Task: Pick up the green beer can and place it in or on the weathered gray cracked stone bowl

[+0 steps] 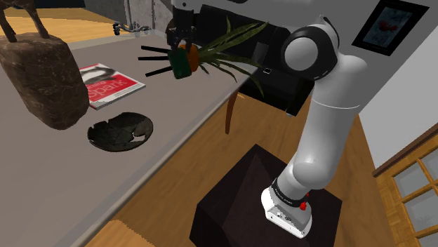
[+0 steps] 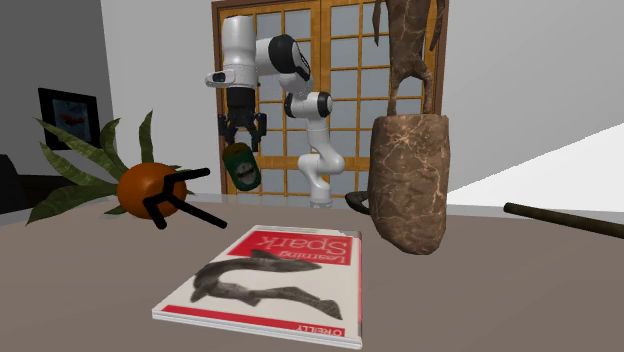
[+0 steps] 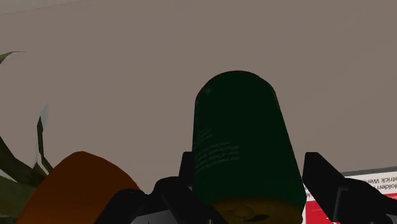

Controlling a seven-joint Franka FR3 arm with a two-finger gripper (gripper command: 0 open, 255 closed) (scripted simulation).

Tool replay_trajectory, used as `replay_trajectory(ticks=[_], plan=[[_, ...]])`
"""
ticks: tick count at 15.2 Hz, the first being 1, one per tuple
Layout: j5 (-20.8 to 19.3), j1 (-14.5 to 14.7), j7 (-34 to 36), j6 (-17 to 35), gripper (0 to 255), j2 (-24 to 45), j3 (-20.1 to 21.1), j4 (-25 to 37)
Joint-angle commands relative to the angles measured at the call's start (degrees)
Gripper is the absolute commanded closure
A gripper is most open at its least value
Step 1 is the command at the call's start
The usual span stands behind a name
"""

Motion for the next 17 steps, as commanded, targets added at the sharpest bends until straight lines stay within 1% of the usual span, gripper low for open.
replay_trajectory(ticks=[1, 7, 12, 17], plan=[[0.0, 0.0, 0.0, -1.9, 255, 0.6, 0.0, 2.5], [0.0, 0.0, -0.1, -7.8, 255, 3.2, 0.0, 11.0], [-0.5, 4.0, 5.8, -6.5, 255, -2.2, 1.9, 4.3], [-0.9, 7.9, 12.0, -6.4, 255, -5.6, 4.3, 0.7]])
